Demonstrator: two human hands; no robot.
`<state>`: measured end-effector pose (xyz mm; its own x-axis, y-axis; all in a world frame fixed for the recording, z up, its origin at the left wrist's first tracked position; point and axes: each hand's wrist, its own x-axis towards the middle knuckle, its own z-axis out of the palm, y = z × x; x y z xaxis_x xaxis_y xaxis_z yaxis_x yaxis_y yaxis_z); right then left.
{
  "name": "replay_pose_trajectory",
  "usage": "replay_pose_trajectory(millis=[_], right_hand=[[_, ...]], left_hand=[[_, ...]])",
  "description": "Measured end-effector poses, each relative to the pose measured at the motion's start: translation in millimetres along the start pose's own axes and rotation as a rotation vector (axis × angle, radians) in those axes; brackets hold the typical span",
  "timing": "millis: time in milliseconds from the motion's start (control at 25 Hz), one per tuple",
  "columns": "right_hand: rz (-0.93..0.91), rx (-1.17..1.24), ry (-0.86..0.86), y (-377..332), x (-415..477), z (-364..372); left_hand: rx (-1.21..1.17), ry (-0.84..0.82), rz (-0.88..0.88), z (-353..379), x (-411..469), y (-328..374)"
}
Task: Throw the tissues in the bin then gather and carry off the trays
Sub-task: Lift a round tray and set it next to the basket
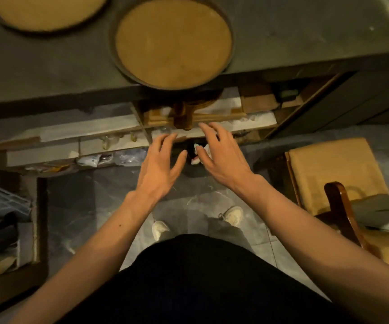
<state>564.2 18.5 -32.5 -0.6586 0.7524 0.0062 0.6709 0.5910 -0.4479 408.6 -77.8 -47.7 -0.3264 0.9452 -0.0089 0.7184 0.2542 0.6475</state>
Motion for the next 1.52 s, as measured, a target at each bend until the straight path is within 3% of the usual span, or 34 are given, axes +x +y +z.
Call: replay_pose_trajectory(millis=[200, 400, 760, 1120, 1520], right_hand=[[-0.038, 0.018, 0.110, -77, 30, -4], [-0.023, 0.020, 0.202, -101, 66, -19], [0.168, 0.042, 0.263, -34, 169, -46], [0.419, -0.016, 0.225, 43, 257, -64], [0.676, 0.041, 0.129, 66, 274, -45]], left_hand=[[-0.006, 0.116, 0.067, -81, 2, -31], [-0.007, 0.172, 0.053, -119, 33, -46], [-0.002, 0.186, -0.089, -125, 145, -52], [-0.031, 0.093, -0.446, -126, 238, -70], [-0.037, -0.040, -0.434, -127, 294, -92]])
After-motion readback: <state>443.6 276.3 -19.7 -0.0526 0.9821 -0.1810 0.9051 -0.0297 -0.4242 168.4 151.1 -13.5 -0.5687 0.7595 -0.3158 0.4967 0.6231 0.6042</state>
